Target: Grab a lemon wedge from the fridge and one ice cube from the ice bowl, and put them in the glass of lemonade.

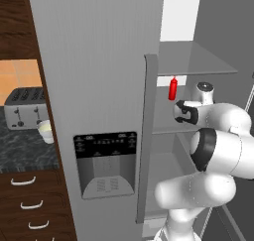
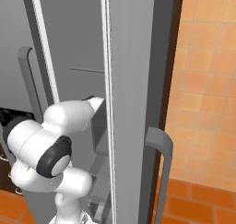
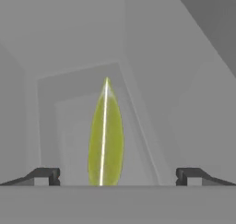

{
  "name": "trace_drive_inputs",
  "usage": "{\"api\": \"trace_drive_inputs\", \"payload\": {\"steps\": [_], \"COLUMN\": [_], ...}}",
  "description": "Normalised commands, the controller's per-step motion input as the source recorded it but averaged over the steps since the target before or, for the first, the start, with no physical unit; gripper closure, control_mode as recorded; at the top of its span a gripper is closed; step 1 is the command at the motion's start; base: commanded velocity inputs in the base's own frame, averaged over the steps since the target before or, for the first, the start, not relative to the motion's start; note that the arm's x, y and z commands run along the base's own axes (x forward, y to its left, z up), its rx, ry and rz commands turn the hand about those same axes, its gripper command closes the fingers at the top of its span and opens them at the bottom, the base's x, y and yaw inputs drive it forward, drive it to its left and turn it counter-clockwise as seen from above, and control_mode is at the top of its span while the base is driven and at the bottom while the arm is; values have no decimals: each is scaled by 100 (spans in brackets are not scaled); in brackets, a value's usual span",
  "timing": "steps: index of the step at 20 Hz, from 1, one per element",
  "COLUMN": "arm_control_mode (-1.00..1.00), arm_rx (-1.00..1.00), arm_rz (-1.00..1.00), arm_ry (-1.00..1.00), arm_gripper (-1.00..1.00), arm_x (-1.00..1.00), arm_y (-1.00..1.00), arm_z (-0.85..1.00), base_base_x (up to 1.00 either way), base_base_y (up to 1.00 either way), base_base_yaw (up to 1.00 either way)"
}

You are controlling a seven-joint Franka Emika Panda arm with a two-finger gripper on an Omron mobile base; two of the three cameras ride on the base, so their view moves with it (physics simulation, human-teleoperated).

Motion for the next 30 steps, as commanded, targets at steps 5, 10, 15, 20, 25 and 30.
{"api": "trace_drive_inputs", "payload": {"steps": [5, 10, 15, 20, 25, 30], "arm_control_mode": [-100, -100, -100, -100, -100, -100], "arm_rx": [0, 0, 0, 0, 0, 0], "arm_rz": [0, 0, 0, 0, 0, 2], "arm_ry": [0, 0, -2, -3, -19, -5], "arm_gripper": [-100, 100, 100, 100, 100, 100], "arm_x": [23, 9, 4, -8, -92, -100], "arm_y": [-2, 0, 0, 1, 29, 31], "arm_z": [-12, -27, -8, 0, 63, 100], "base_base_x": [0, 0, 0, 0, 0, 0], "base_base_y": [0, 0, 0, 0, 0, 0], "base_base_yaw": [0, 0, 0, 0, 0, 0]}}
